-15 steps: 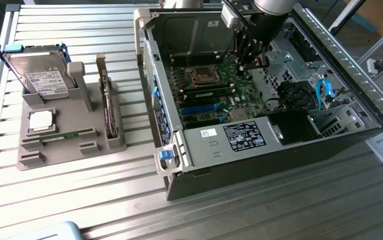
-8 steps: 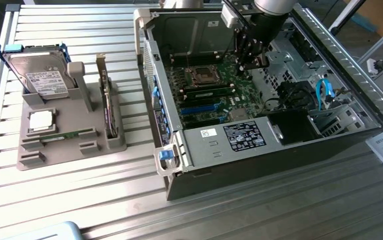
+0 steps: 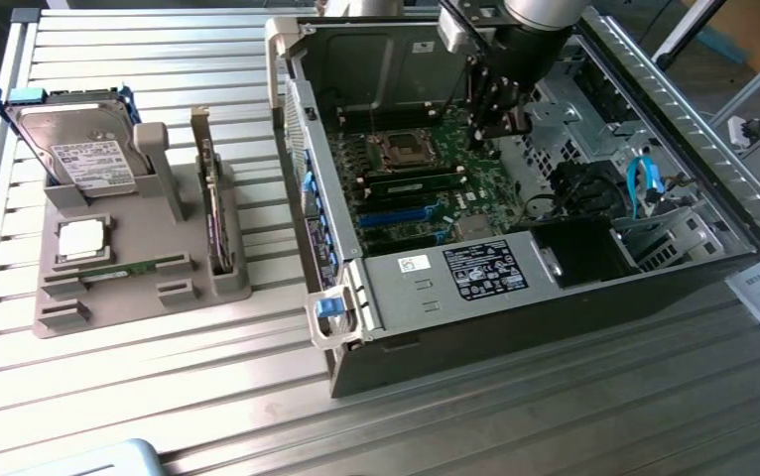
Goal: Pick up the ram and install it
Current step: 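Press down the ram until it locks into place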
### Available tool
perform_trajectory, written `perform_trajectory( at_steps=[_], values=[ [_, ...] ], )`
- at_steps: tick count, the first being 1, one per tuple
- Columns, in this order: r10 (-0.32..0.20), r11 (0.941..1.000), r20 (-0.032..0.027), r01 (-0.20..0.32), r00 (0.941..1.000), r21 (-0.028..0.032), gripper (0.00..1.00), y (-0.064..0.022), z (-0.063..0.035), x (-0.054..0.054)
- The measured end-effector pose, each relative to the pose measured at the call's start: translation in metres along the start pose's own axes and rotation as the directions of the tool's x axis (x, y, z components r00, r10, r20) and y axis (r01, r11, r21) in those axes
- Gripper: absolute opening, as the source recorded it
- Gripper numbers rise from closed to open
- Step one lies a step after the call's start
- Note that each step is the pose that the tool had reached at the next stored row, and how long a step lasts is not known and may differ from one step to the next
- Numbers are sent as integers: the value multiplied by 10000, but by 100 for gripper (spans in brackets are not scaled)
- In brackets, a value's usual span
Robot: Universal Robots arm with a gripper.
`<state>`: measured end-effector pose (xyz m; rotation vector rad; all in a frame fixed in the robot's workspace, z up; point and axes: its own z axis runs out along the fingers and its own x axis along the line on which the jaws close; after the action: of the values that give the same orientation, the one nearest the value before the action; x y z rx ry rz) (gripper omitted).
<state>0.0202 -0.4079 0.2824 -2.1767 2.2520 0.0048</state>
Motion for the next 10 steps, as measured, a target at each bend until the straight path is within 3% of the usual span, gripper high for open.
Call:
perform_trajectory(
  at_steps=[4,5,7,8,10],
  values=[
    [1034,9946,-4,-1034,9946,10,10,0,2,0],
    [1472,9891,-5,-1472,9891,14,10,0,3,0],
    [1735,9848,-6,-1735,9848,17,10,0,3,0],
    [2090,9779,-7,-2090,9779,20,10,0,3,0],
    [2374,9714,-8,-2374,9714,23,10,0,4,0]
  ],
)
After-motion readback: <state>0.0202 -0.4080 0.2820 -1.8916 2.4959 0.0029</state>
